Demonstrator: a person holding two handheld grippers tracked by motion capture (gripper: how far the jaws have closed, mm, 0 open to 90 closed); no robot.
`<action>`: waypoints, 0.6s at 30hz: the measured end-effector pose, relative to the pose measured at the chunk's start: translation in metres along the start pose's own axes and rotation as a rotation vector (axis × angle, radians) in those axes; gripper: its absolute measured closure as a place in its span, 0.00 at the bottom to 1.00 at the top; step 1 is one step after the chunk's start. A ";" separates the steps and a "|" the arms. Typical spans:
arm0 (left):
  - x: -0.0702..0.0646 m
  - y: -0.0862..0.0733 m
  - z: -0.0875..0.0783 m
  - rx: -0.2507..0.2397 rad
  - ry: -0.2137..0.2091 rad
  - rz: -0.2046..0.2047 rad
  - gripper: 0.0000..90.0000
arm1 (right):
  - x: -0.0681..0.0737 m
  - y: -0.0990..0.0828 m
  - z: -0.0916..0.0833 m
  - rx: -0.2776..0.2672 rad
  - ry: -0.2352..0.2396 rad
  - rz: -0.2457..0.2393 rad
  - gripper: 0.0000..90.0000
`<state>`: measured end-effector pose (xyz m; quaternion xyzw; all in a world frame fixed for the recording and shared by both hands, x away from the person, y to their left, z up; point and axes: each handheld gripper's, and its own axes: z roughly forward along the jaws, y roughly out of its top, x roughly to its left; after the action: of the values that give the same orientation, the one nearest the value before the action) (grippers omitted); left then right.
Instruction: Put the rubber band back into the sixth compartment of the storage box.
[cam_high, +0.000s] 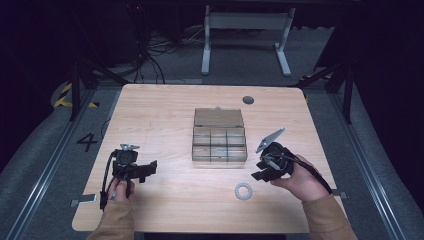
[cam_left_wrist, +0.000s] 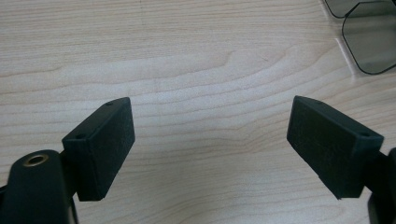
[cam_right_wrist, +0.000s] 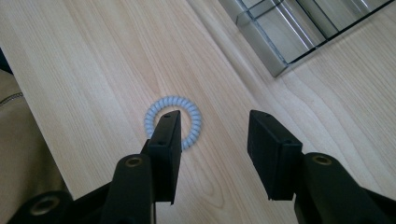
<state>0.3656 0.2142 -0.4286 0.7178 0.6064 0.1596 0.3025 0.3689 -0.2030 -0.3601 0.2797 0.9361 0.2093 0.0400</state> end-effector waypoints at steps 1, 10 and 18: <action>0.000 0.000 0.000 0.000 0.000 0.000 0.18 | 0.001 0.000 0.001 0.001 -0.001 0.000 0.63; 0.000 0.000 0.000 0.001 -0.001 0.001 0.18 | 0.004 0.005 0.026 0.045 0.006 -0.017 0.65; 0.000 0.000 0.000 0.001 -0.002 0.000 0.18 | 0.006 0.007 0.046 0.087 0.002 -0.030 0.67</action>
<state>0.3659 0.2145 -0.4289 0.7180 0.6062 0.1587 0.3029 0.3757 -0.1776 -0.3985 0.2667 0.9485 0.1683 0.0301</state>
